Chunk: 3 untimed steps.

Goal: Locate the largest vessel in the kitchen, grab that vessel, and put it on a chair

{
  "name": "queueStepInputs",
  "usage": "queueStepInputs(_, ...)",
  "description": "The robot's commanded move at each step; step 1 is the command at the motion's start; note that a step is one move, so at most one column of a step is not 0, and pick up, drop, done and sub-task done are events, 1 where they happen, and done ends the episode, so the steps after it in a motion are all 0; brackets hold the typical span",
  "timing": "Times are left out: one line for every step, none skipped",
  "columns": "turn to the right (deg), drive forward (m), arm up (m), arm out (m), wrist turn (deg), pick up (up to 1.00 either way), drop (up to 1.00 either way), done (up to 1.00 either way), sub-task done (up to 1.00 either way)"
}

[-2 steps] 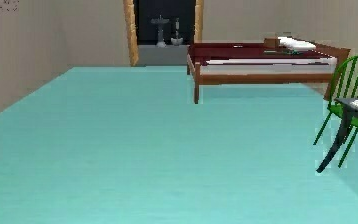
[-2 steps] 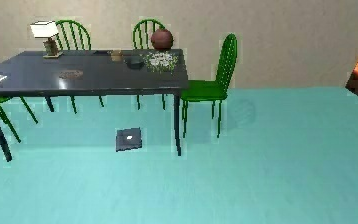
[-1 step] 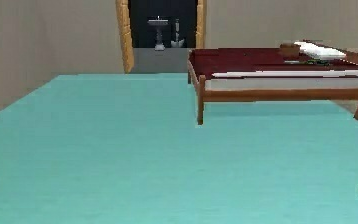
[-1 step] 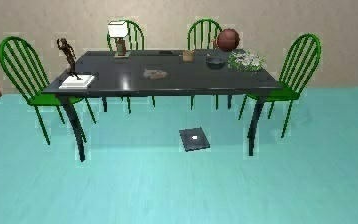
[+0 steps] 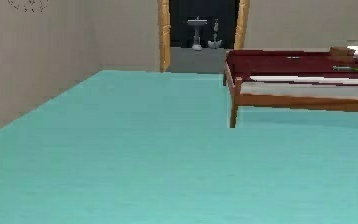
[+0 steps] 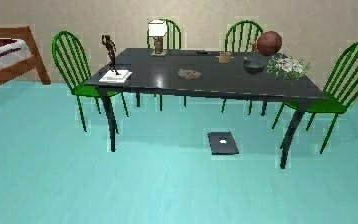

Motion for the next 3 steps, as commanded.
queueStepInputs(0.0,1.0,0.0,0.0,0.0,0.0,0.0,0.0,0.0)
queueStepInputs(0.0,1.0,0.0,0.0,0.0,0.0,0.0,0.0,0.0)
queueStepInputs(6.0,0.0,0.0,0.0,0.0,0.0,0.0,0.0,0.0)
